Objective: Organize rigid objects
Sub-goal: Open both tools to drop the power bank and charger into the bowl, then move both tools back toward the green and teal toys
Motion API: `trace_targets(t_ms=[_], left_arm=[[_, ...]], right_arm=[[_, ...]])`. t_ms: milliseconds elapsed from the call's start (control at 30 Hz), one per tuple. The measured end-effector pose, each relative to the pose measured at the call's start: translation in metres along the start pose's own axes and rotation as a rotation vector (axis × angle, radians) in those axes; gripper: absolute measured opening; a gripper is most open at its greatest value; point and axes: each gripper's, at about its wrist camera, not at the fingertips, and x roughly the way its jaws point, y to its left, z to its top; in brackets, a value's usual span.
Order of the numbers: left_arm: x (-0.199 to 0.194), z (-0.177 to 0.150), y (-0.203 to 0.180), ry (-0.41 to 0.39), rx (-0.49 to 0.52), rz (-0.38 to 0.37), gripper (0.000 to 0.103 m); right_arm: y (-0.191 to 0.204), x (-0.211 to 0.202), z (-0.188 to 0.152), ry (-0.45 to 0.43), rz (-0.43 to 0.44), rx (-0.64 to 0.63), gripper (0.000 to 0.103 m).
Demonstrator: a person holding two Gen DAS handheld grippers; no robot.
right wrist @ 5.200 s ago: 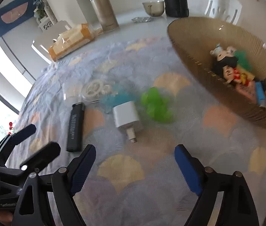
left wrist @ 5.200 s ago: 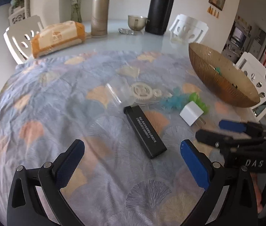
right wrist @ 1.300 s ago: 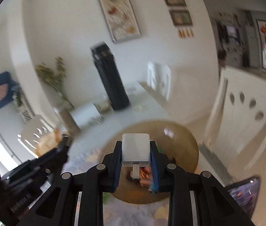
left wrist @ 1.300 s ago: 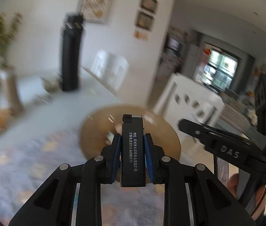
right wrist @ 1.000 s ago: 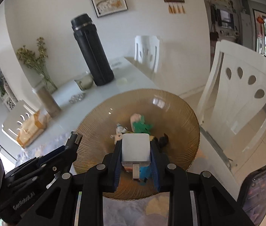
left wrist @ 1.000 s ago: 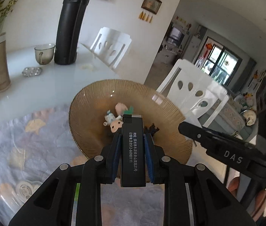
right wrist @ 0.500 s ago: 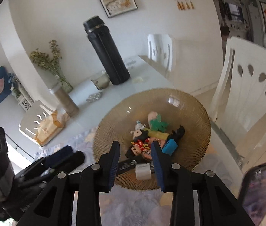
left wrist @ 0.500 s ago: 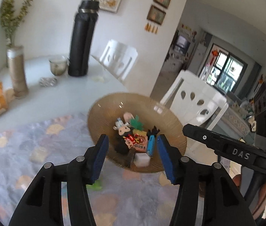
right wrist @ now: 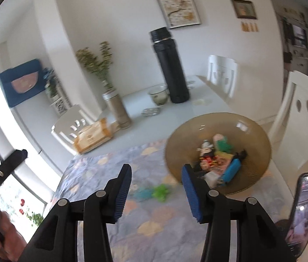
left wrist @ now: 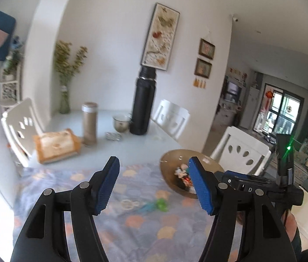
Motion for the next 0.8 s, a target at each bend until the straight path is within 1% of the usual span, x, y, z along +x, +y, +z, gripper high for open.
trace_targets(t_ms=[33,67,100,167,267,333,400,433,500,533,600,633,667,700,733,800], left_arm=[[-0.006,-0.003,0.004,-0.004,-0.001,0.012,0.066],[-0.009,-0.007,0.009,-0.003,-0.006,0.026,0.069],[-0.010,-0.014,0.016,0.003,-0.017,0.045,0.070],[-0.005,-0.027,0.027,0.034,-0.043,0.060,0.070],[0.017,-0.060,0.053,0.116,-0.111,0.107,0.070],[0.033,-0.086,0.065,0.161,-0.148,0.128,0.070],[0.055,-0.113,0.076,0.237,-0.164,0.146,0.070],[0.066,-0.126,0.080,0.274,-0.165,0.167,0.070],[0.080,-0.143,0.086,0.313,-0.174,0.179,0.070],[0.087,-0.151,0.090,0.328,-0.184,0.175,0.070],[0.093,-0.163,0.097,0.336,-0.199,0.168,0.070],[0.095,-0.170,0.100,0.337,-0.195,0.182,0.070],[0.100,-0.175,0.103,0.374,-0.202,0.225,0.070],[0.102,-0.176,0.105,0.393,-0.213,0.236,0.070],[0.102,-0.175,0.107,0.387,-0.220,0.235,0.070],[0.099,-0.176,0.111,0.372,-0.235,0.254,0.070]], right_arm=[[0.004,0.001,-0.004,0.000,0.006,-0.009,0.060],[0.009,0.003,-0.008,0.004,0.013,-0.019,0.061],[0.012,0.007,-0.012,0.014,0.018,-0.027,0.062],[0.017,0.017,-0.021,0.047,0.032,-0.037,0.062],[0.024,0.036,-0.034,0.105,0.055,-0.039,0.062],[0.025,0.051,-0.046,0.148,0.055,-0.051,0.062],[0.026,0.065,-0.056,0.186,0.054,-0.057,0.062],[0.026,0.075,-0.062,0.209,0.053,-0.063,0.062],[0.026,0.090,-0.074,0.218,0.038,-0.087,0.062],[0.026,0.099,-0.083,0.200,0.029,-0.124,0.062],[0.022,0.115,-0.102,0.182,0.002,-0.182,0.062],[0.020,0.124,-0.110,0.185,-0.016,-0.195,0.062],[0.017,0.131,-0.118,0.201,-0.031,-0.201,0.062],[0.018,0.141,-0.120,0.262,-0.054,-0.205,0.062],[0.019,0.142,-0.120,0.254,-0.056,-0.211,0.062],[0.020,0.139,-0.121,0.234,-0.061,-0.234,0.066]])
